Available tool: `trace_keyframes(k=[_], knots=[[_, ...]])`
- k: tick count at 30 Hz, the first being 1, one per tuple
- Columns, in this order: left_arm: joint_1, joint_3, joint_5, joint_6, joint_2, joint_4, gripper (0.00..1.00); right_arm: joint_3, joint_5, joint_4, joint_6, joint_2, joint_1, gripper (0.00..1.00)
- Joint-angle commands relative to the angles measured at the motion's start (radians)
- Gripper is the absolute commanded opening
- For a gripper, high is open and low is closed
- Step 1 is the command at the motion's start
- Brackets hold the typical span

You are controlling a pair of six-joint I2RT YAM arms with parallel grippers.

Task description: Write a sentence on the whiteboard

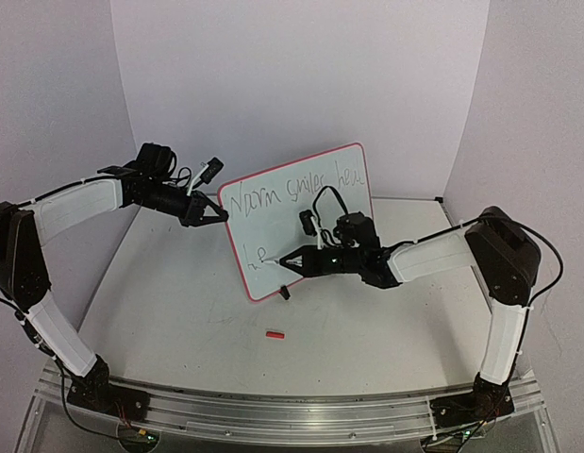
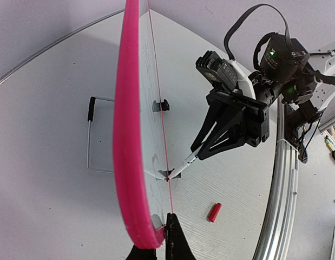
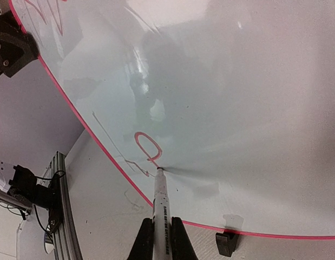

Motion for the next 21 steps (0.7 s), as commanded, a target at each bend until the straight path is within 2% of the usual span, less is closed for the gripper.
trace_keyframes(k=[1,5,13,21], knots=[[-0.012,-0.013,-0.078,0.086,-0.003,-0.041,0.0,-0.015,0.098,0.015,0.001,-0.021,-0.006,0.0],[-0.012,-0.013,-0.078,0.086,-0.004,-0.041,0.0,-0.034,0.134,0.026,0.0,-0.058,-0.006,0.0],[-0.012,-0.013,-0.078,0.085,-0.007,-0.04,0.0,-0.082,0.106,0.066,0.012,-0.141,-0.008,0.0],[-0.013,-0.014,-0.079,0.085,-0.009,-0.04,0.0,-0.063,0.06,0.084,0.039,-0.109,-0.029,0.0]])
